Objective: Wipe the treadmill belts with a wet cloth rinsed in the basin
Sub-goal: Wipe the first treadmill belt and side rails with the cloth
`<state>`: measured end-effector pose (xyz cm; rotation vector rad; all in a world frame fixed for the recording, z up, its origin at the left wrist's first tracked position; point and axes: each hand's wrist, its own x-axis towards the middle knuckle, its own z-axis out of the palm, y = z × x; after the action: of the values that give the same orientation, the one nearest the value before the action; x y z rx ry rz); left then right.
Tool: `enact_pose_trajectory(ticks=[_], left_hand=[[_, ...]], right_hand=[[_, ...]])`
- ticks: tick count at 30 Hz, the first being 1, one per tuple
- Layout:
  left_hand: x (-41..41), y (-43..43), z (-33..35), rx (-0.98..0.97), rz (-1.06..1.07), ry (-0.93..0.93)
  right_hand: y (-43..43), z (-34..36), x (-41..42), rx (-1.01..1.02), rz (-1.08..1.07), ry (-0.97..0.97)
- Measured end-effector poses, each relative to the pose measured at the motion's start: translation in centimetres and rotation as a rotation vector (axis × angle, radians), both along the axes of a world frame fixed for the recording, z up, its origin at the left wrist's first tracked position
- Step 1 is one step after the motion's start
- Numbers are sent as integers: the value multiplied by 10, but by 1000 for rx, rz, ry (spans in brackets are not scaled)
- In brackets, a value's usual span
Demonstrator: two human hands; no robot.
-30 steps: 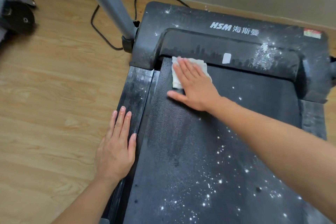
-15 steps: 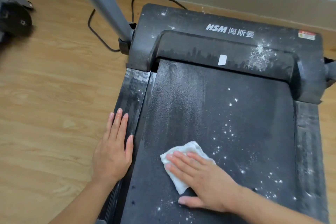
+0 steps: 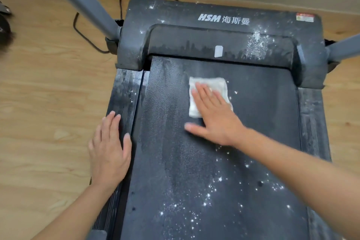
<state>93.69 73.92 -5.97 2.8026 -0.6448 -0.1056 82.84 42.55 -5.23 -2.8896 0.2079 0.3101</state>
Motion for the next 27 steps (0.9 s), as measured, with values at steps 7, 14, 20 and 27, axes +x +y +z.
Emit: enact_pose_trajectory(ticks=[7,14,20,27], left_hand=[[3,-30,-5,29,139,-26],[3,-33,-1,38,129,-9],[2,-34,-3,68,143,-18],[2,-35,-6,131,137,-34]], right_hand=[[30,3,-127,-57,372,55],[-81,-1,15,-112,-111,-8],[-52,6,-31,-2,-128,49],[16,8,-171,-85,188,91]])
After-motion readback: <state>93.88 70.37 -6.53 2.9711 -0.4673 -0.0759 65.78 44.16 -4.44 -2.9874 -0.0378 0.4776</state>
